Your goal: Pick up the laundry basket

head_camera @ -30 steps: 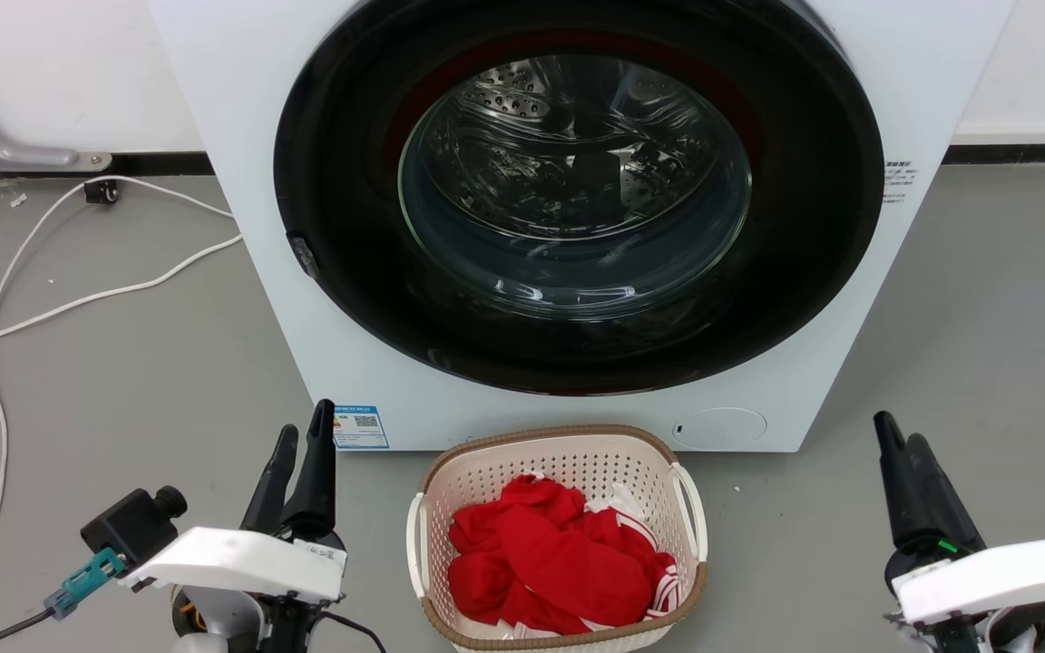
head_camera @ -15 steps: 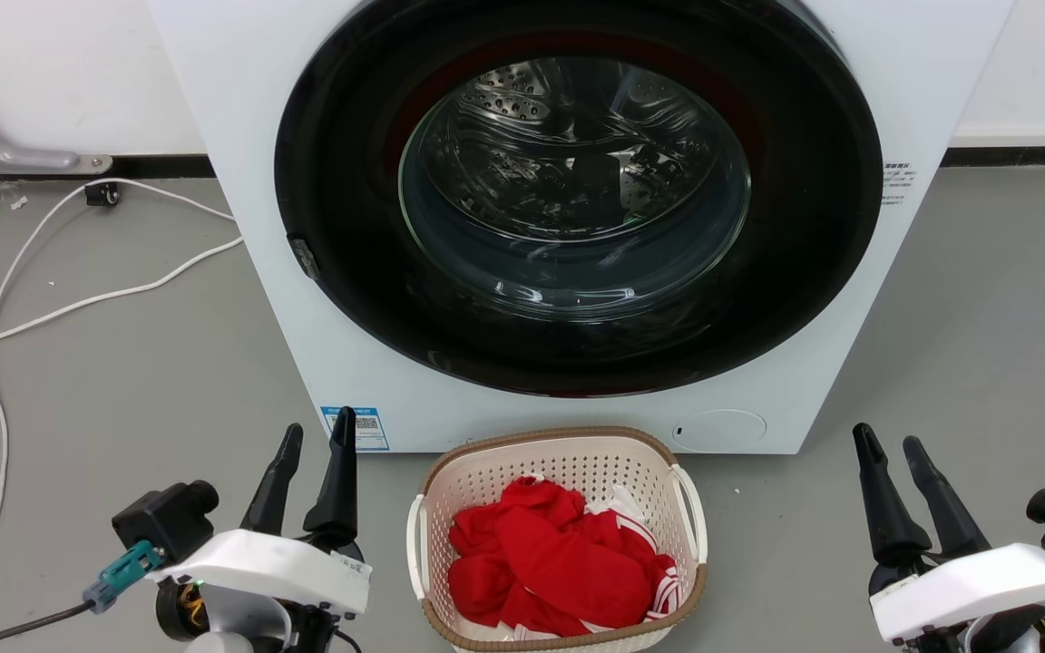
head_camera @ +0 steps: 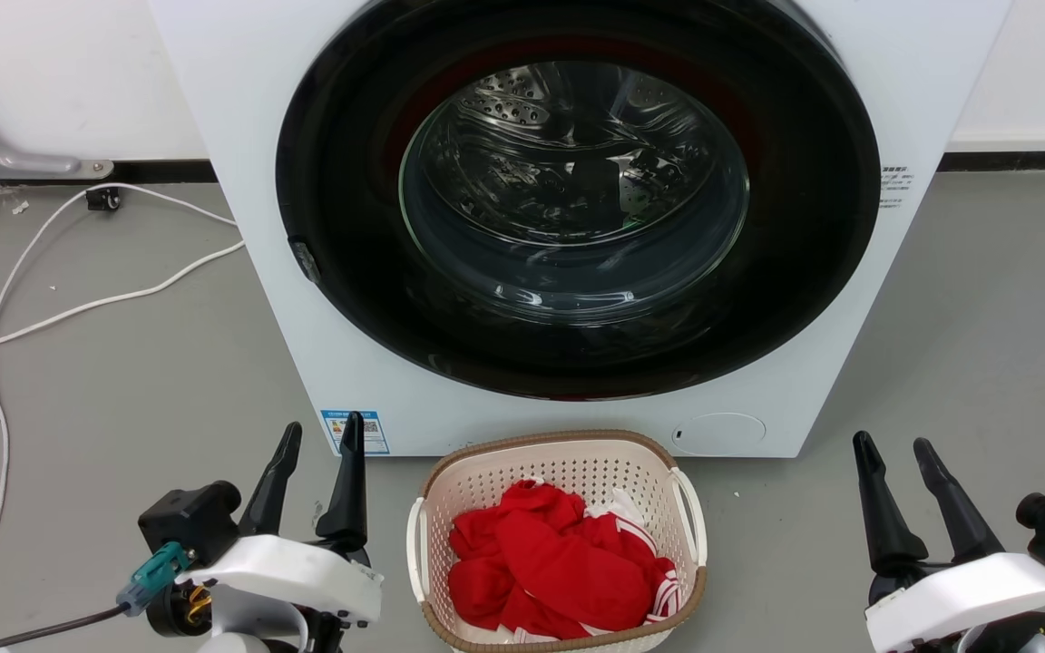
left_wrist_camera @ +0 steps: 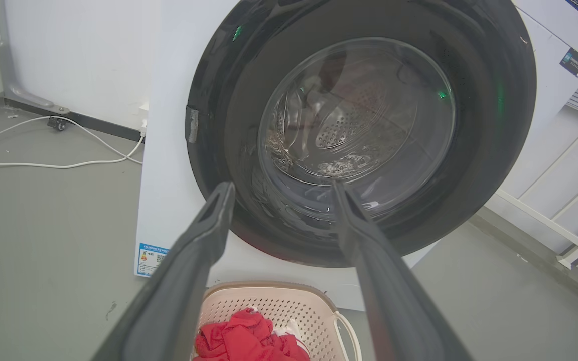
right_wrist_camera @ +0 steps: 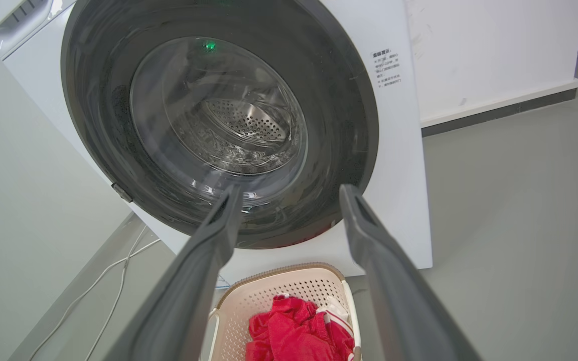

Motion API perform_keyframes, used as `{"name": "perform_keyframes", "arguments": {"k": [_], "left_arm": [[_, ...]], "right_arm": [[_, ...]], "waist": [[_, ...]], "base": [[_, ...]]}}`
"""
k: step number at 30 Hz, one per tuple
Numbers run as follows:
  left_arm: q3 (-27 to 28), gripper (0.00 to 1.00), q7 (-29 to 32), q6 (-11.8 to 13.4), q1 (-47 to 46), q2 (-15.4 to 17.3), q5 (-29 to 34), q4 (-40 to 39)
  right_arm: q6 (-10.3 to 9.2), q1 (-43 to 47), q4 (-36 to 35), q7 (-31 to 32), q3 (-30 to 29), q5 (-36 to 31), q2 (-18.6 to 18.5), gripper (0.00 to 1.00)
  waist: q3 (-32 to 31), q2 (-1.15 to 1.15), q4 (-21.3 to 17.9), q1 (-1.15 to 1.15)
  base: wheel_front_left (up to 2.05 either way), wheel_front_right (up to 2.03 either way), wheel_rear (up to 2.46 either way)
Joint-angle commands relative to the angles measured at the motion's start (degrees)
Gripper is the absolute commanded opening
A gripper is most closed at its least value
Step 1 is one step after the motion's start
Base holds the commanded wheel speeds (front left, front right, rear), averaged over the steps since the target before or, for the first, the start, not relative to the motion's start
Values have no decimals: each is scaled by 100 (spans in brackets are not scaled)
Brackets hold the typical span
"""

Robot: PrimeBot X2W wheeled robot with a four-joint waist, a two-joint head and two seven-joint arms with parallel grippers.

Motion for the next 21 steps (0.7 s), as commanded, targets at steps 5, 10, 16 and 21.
{"name": "perform_keyframes", "arguments": {"k": [5,10,16,21], "left_arm": [[-46,100,-119,79,25,59,368,-30],[-91,100,-185,113,32,67,622,-16],[-119,100,-261,145,64,59,888,6],[-142,100,-324,171,80,36,1109,17]], "right_arm": [[0,44,-62,-108,-5,-410,17,100],[0,44,-7,-206,-10,-690,20,100],[0,53,67,-322,-23,-1015,23,100],[0,56,134,-409,-28,-1287,26,100]], "waist": [[-11,0,4,0],[-15,0,7,0],[-23,0,6,0],[-33,0,7,0]], "base": [[0,0,0],[0,0,0],[0,0,0],[0,0,0]]}}
